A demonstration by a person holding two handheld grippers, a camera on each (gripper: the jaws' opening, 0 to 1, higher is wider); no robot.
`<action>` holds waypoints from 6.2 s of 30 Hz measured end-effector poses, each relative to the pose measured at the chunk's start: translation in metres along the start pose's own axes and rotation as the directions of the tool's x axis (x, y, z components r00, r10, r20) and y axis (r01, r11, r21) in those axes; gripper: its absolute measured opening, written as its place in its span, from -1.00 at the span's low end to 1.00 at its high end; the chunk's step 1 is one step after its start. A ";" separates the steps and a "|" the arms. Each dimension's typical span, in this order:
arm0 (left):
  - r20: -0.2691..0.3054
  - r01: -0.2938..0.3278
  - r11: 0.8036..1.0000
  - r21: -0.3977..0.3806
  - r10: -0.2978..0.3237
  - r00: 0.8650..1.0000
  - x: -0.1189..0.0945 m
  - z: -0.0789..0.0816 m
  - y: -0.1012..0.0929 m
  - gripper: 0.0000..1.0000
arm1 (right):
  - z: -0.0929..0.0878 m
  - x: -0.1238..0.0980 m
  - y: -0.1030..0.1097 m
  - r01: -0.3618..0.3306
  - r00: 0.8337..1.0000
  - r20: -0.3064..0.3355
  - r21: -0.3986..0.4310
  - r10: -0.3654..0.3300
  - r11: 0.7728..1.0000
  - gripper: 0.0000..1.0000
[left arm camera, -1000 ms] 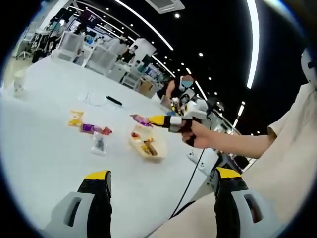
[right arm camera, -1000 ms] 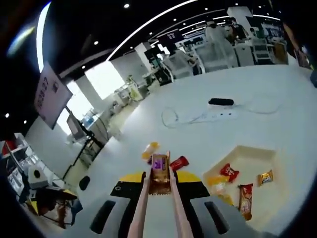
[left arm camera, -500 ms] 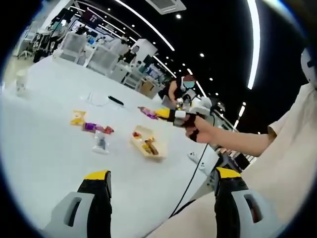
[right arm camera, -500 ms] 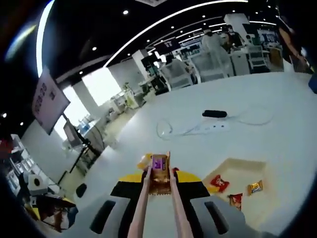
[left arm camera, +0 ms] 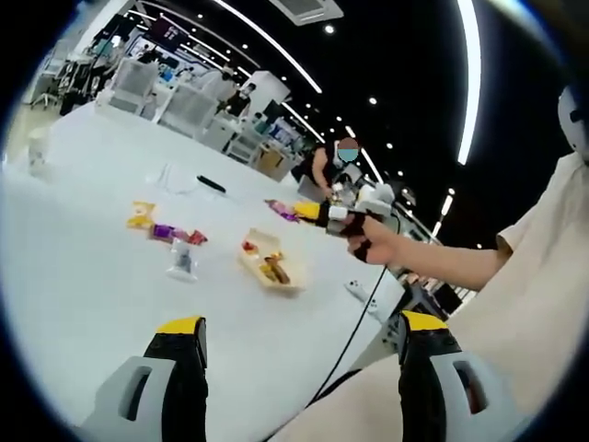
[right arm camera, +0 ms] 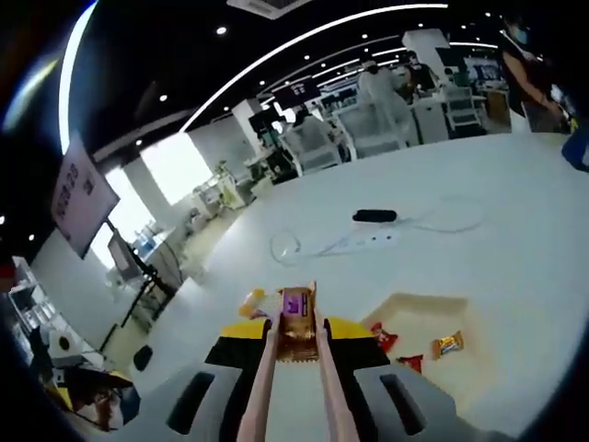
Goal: Place the target food into the container with the food tongs after gripping and lifting it, then release it inside without dropping or visibly crushing the food.
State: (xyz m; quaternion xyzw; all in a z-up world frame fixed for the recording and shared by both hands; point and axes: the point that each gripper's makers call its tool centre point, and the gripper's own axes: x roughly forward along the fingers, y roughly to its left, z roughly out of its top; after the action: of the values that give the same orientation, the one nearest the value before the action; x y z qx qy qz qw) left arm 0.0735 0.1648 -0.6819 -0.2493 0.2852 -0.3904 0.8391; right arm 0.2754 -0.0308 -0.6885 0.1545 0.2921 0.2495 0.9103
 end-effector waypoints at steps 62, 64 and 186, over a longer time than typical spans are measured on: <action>-0.027 0.011 1.000 0.009 -0.011 1.000 0.005 -0.005 -0.010 0.70 | 0.018 -0.041 -0.030 0.060 0.992 0.100 0.104 -0.070 0.993 -0.56; -0.034 0.021 1.000 0.019 -0.020 0.999 0.008 -0.008 -0.014 0.70 | 0.015 -0.043 -0.028 0.050 0.993 0.098 0.110 -0.061 0.993 -0.56; 0.013 -0.017 0.999 -0.050 0.018 1.000 -0.004 -0.017 0.009 0.71 | -0.031 0.010 0.013 -0.019 0.994 -0.108 0.131 0.034 0.991 -0.46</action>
State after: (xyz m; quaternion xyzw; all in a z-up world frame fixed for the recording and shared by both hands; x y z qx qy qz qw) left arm 0.0643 0.1697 -0.6987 -0.2705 0.2913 -0.3741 0.8379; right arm 0.2583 -0.0106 -0.7119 0.2035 0.3553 0.2500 0.8774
